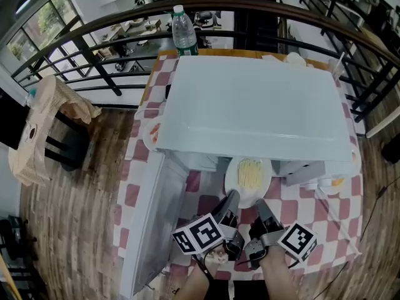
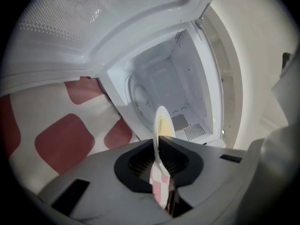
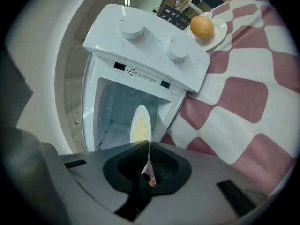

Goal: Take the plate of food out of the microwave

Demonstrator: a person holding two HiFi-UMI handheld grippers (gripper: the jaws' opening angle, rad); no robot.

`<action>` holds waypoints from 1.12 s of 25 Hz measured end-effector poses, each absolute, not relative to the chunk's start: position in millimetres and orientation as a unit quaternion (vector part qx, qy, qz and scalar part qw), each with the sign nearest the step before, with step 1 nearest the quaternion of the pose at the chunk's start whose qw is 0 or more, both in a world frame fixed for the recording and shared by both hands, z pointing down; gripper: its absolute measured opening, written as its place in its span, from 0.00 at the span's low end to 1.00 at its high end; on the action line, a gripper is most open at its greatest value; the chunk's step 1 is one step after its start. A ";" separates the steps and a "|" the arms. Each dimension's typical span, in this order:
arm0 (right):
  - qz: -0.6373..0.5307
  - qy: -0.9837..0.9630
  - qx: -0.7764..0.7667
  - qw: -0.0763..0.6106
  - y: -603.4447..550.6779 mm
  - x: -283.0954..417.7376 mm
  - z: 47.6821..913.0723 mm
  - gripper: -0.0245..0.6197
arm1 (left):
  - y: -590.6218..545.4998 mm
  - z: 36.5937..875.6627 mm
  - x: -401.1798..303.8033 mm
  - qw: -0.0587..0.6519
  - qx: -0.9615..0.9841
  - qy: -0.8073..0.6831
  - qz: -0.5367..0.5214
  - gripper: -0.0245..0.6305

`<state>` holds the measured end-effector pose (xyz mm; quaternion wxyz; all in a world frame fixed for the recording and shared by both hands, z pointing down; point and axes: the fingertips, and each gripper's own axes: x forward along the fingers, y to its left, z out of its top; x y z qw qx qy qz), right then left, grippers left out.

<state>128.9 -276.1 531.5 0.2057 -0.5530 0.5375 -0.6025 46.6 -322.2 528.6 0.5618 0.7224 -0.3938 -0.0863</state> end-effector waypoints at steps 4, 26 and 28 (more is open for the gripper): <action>-0.602 0.536 -0.551 0.216 -260.4 122.7 525.0 0.06 | -308.1 519.1 40.9 0.555 0.734 -0.384 -0.082 0.12; -0.606 0.521 -0.556 0.229 -184.1 117.0 508.9 0.06 | -232.1 504.4 35.9 0.555 0.736 -0.378 -0.084 0.12; -0.610 0.523 -0.551 0.228 -175.3 117.3 505.6 0.06 | -221.9 501.5 36.2 0.554 0.734 -0.383 -0.089 0.12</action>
